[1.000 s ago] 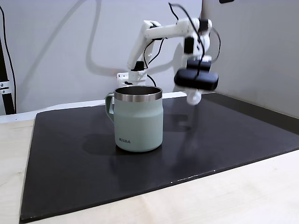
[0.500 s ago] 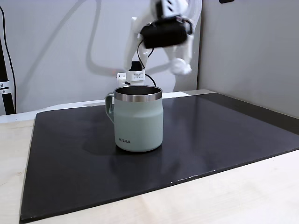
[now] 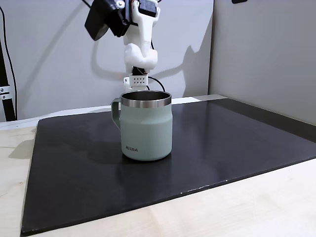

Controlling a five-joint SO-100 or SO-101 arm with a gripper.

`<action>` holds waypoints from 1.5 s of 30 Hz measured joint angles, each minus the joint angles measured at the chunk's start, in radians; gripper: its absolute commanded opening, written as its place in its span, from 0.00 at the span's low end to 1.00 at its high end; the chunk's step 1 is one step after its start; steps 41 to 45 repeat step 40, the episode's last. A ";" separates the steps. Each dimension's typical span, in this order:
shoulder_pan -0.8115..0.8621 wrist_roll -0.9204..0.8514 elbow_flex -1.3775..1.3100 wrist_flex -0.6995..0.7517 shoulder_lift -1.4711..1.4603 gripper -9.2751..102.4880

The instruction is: Grasp a gauze and put it in the cup.

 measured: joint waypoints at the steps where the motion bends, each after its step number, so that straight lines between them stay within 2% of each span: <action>1: 0.000 0.005 -0.032 0.000 -0.023 0.08; 8: -0.012 0.017 -0.218 0.000 -0.163 0.08; 15: -0.034 0.049 -0.238 0.000 -0.198 0.09; 16: -0.032 0.049 -0.238 0.000 -0.201 0.11; 20: -0.026 0.058 -0.253 0.003 -0.225 0.31; 24: -0.020 0.081 -0.265 0.006 -0.250 0.36; 45: 0.005 0.081 -0.265 0.006 -0.252 0.37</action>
